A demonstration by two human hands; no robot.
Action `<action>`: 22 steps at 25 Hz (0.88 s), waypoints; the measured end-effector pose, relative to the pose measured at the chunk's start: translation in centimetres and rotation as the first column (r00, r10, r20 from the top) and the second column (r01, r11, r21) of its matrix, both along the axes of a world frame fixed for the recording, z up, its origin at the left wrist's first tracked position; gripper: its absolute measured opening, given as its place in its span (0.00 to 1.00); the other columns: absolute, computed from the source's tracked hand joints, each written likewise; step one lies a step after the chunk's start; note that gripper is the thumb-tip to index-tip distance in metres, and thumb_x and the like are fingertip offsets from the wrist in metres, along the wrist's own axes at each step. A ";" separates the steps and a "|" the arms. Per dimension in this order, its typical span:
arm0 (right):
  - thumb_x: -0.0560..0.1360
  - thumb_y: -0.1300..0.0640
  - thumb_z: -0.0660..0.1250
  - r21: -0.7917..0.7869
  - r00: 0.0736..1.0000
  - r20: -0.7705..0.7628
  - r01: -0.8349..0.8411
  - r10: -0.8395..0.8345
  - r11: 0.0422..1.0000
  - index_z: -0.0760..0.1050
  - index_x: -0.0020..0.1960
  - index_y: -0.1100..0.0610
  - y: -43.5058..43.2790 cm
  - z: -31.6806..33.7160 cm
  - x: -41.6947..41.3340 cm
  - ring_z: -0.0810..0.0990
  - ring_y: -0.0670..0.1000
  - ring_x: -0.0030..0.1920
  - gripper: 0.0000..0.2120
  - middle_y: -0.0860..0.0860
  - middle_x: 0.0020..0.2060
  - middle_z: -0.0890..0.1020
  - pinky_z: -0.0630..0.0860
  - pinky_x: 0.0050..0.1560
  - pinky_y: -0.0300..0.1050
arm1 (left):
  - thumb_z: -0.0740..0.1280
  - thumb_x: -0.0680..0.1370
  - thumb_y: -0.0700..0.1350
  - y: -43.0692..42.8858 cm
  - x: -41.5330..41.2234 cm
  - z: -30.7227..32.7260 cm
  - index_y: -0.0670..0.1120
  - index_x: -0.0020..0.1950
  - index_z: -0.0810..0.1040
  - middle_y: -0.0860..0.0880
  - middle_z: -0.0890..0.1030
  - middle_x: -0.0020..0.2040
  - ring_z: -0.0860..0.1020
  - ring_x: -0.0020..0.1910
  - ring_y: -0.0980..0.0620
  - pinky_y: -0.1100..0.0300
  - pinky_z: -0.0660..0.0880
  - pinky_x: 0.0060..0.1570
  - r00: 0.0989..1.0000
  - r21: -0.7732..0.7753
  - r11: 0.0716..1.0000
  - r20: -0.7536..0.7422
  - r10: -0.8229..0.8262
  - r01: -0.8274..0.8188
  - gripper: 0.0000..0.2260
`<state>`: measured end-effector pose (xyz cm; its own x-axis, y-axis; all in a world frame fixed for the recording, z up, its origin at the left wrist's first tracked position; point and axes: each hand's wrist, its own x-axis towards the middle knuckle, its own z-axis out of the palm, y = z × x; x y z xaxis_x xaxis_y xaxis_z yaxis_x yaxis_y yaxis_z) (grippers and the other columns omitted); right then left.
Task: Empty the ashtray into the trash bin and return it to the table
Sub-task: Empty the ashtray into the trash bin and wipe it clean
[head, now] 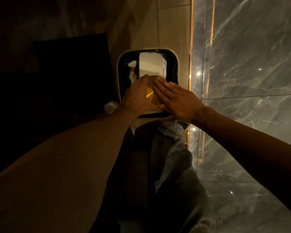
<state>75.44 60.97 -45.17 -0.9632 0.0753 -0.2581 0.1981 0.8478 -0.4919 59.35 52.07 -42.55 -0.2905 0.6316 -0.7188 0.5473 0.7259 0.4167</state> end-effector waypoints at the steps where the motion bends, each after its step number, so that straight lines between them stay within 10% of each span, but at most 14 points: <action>1: 0.83 0.47 0.45 -0.009 1.000 -0.004 0.019 -0.019 1.000 0.53 0.77 0.63 -0.2 0.0 0.0 0.54 0.59 0.78 0.28 0.62 0.77 0.58 0.58 0.76 0.56 | 0.81 0.61 0.55 0.0 0.1 0.1 0.45 0.71 0.65 0.46 0.72 0.70 0.72 0.67 0.45 0.50 0.72 0.65 1.000 -0.008 1.000 -0.006 -0.005 0.005 0.44; 22: 0.82 0.53 0.50 -0.038 0.999 -0.028 0.036 -0.038 0.999 0.51 0.78 0.64 -0.4 0.0 0.4 0.50 0.59 0.78 0.27 0.62 0.77 0.56 0.55 0.77 0.55 | 0.80 0.57 0.60 -0.7 0.2 -0.1 0.48 0.69 0.68 0.48 0.76 0.65 0.75 0.64 0.47 0.49 0.75 0.61 1.000 -0.020 1.000 -0.008 -0.007 0.007 0.45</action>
<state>75.85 60.56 -45.12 -0.9670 0.1018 -0.2334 0.2142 0.8210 -0.5292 59.57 51.37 -42.69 -0.2921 0.6190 -0.7291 0.5560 0.7302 0.3972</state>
